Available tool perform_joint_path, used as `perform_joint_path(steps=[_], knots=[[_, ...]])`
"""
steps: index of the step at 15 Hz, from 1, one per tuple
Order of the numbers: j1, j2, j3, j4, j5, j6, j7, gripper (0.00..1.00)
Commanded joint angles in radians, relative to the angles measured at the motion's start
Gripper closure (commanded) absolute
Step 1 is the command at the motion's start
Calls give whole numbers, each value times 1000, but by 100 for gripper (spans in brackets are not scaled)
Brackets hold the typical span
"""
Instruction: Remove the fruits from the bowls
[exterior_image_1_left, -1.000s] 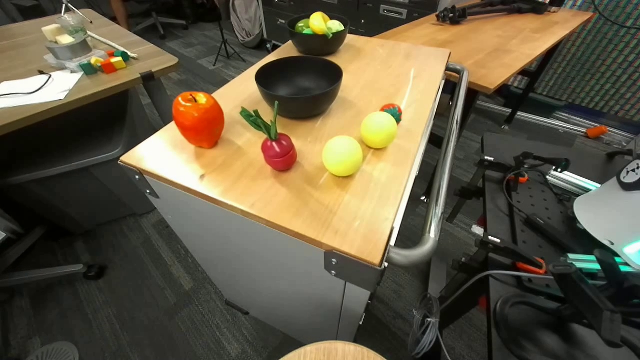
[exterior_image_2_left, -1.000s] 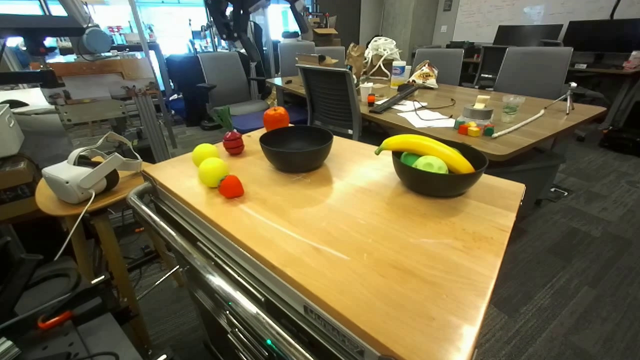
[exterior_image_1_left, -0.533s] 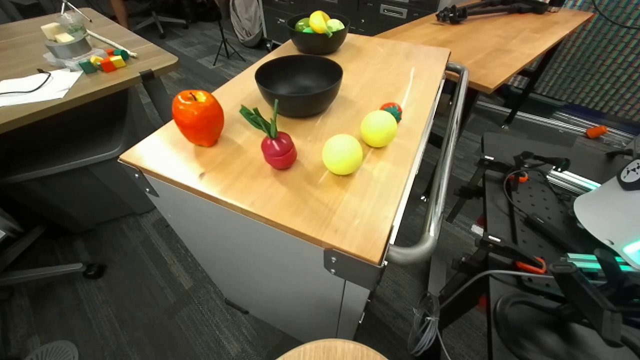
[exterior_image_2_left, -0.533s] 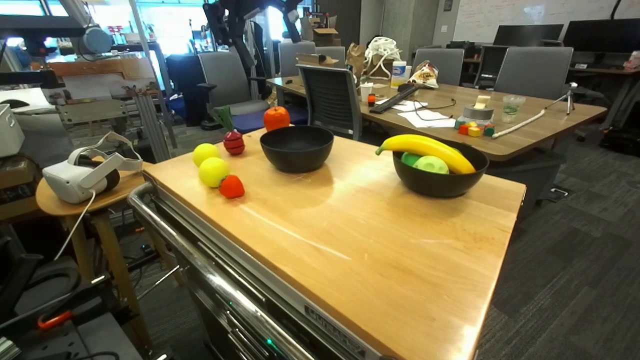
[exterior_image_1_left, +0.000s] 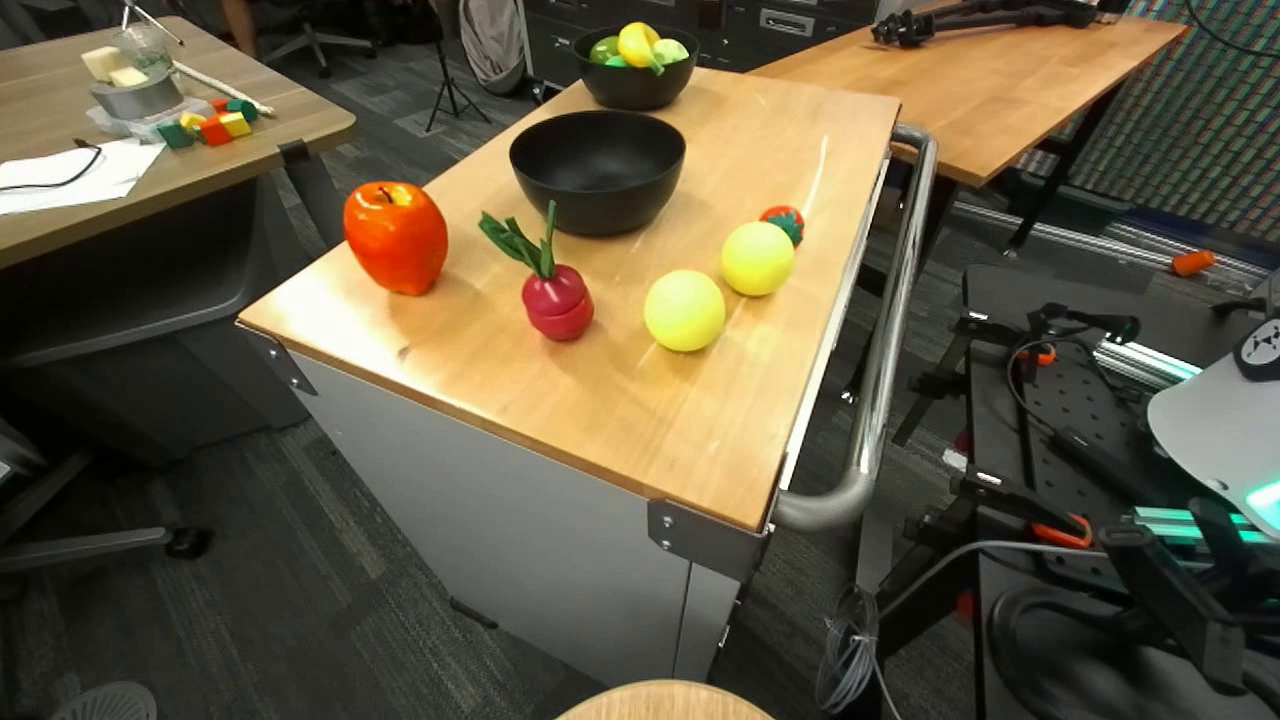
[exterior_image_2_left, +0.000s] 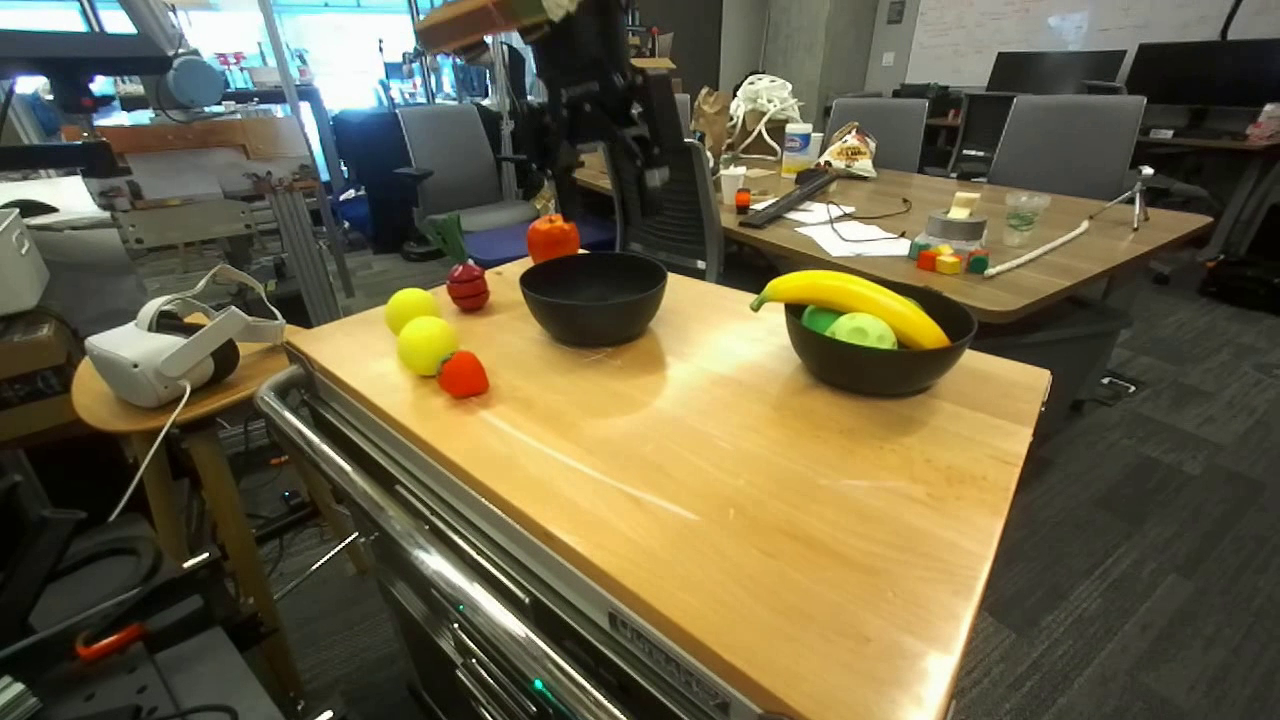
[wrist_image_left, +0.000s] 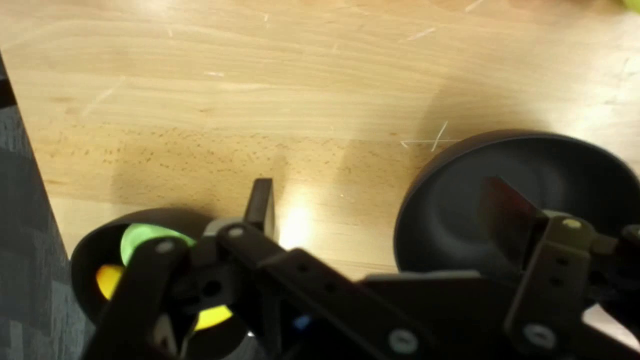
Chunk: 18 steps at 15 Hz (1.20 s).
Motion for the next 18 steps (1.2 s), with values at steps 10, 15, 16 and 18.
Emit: perform_joint_path(steps=[10,15,16,18], knots=[[-34,209,-43,217,188,-9,130,0],[-47,250,-70,248,238,187,280,0],[-48,259,-78,255,242,213,312,0],[-50,289,-97,285,243,226,381,0]])
